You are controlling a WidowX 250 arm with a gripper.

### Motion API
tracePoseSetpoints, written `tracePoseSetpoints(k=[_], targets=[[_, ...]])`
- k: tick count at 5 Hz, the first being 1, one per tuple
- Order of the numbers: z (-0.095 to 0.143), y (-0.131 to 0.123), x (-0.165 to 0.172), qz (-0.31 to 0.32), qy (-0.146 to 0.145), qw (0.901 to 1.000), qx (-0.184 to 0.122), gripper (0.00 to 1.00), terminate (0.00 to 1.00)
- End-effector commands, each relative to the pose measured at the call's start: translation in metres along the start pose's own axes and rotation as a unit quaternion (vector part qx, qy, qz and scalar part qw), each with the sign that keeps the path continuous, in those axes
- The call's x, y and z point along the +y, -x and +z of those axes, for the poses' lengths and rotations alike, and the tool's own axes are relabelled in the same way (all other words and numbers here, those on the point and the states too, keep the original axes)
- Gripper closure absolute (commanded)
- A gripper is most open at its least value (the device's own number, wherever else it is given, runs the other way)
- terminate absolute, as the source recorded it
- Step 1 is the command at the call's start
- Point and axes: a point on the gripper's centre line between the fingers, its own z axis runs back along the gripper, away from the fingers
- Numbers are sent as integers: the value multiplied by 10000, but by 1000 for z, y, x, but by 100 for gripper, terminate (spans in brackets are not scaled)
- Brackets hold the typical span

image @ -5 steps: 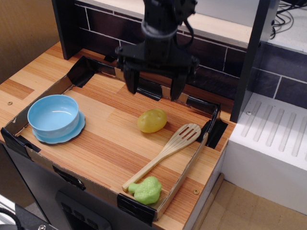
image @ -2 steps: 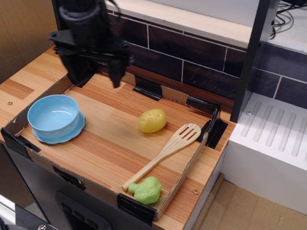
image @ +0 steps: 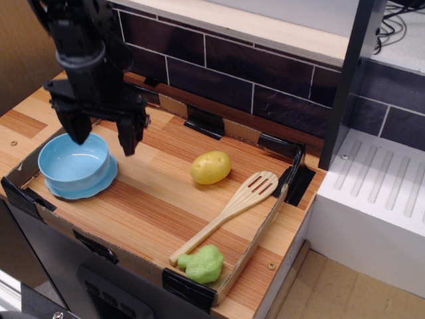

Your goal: Take bowl off plate

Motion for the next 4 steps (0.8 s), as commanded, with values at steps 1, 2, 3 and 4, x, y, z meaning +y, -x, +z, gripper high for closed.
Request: tracePoseSetpoints(k=[1, 2, 3, 4], targets=[[-20, 2, -5, 93, -61, 9998, 141, 0, 0], [-32, 1, -3, 170, -234, 9995, 97, 0, 0], [-32, 3, -2, 230, -222, 9995, 75, 100, 0], [-31, 5, 1, 426, -271, 9987, -82, 100, 0]])
